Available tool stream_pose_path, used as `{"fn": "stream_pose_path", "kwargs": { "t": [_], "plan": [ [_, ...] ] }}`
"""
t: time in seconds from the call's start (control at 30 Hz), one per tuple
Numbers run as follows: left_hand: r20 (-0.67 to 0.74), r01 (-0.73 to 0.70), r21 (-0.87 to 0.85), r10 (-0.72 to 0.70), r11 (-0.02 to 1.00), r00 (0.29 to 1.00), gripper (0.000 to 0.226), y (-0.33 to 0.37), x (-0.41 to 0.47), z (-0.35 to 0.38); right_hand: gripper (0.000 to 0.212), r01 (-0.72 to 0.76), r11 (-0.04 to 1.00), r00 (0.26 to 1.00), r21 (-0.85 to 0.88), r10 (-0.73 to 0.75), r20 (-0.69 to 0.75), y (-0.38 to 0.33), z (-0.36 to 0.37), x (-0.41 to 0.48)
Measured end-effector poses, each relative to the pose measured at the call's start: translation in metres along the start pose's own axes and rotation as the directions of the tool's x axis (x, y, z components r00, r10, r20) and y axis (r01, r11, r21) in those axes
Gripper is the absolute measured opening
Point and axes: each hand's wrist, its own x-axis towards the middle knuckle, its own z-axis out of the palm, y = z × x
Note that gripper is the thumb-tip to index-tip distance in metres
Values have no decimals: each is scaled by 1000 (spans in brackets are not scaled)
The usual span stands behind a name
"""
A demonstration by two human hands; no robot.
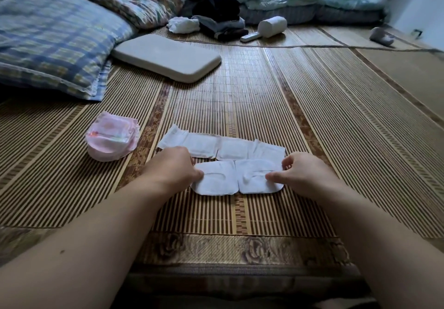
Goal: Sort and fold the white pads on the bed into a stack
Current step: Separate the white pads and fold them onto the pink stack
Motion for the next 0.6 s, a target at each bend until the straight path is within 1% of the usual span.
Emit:
{"fn": "stream_pose_path", "kwargs": {
  "t": [0.07, 0.13, 0.27, 0.3, 0.4, 0.43, 0.5, 0.6],
  "plan": [
    [26, 4, -5, -4, 1000, 1000, 22, 2, 2, 2, 38, 1, 1000, 1000, -7, -1, 7, -1, 5, 2],
    [38, -1, 4, 1, 1000, 999, 22, 3, 2, 3, 36, -10, 1000, 1000, 11, 10, 15, -1, 8, 5],
    [-9, -34, 37, 34, 999, 999, 13, 4, -1, 4, 30, -49, 998, 998, 32, 47, 52, -2, 9, 6],
    [-34, -39, 54, 41, 998, 999, 16, 4, -1, 4, 30, -54, 998, 997, 31, 53, 47, -3, 9, 7],
    [-66, 3, 78, 2, 997, 998, 36, 3, -3, 3, 31, -60, 998, 998, 30, 59, 12, -3, 8, 6],
    [-58, 15, 58, -12, 998, 998, 38, 3, -3, 2, 31, -55, 998, 998, 39, 55, -3, -3, 8, 5],
    [-24, 30, -2, -30, 1000, 999, 33, 2, -2, 1, 29, -37, 997, 999, 70, 39, -27, -2, 7, 5],
    [26, 28, -67, -26, 997, 999, 26, -1, 1, -1, 36, -42, 986, 998, 162, 48, -33, -1, 7, 5]
  ]
}}
